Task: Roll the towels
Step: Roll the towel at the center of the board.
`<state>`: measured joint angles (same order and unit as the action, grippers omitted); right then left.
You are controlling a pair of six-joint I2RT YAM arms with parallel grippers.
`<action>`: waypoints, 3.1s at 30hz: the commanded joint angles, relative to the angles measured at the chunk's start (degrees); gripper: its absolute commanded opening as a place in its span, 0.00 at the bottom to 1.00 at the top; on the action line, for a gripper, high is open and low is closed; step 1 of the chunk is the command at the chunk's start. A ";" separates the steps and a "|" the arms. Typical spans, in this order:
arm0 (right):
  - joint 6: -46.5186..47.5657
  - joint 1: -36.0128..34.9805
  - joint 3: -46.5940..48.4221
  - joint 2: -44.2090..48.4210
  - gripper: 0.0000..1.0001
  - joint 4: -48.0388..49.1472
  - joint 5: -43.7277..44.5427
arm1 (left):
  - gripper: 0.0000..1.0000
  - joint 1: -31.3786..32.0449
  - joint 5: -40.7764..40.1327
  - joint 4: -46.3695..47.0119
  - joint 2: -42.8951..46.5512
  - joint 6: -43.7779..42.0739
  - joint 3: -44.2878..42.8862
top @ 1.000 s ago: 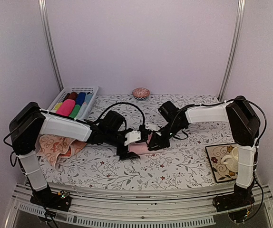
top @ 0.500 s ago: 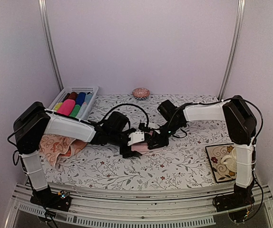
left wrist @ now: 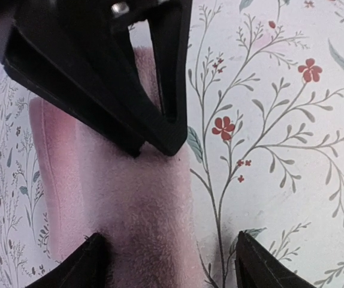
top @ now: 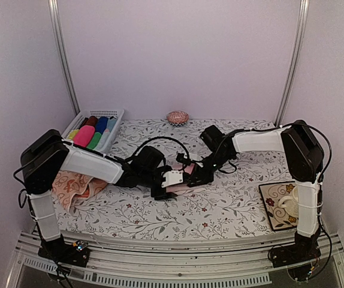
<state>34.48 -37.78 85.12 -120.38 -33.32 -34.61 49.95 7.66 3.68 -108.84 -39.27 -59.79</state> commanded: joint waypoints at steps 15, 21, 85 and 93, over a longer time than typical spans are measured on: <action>0.62 1.20 -3.72 3.80 0.42 3.74 2.43 | 0.00 -0.55 4.25 -5.83 -5.20 2.08 -4.44; 4.07 1.82 -12.67 11.76 0.56 10.10 5.34 | 0.00 -3.88 16.12 -11.97 -4.84 4.37 -6.60; 32.61 -6.62 -23.72 6.38 0.11 37.80 20.78 | 0.49 -22.97 50.71 -36.86 -27.81 28.33 -32.87; 33.45 -5.06 -22.92 9.35 0.09 28.80 14.63 | 0.83 -23.24 39.98 -29.58 -14.53 29.21 -26.99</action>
<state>67.29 -43.44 62.39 -113.12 7.11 -13.39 27.55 57.01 -29.54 -129.25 -10.28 -88.84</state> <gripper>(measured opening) 0.150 0.791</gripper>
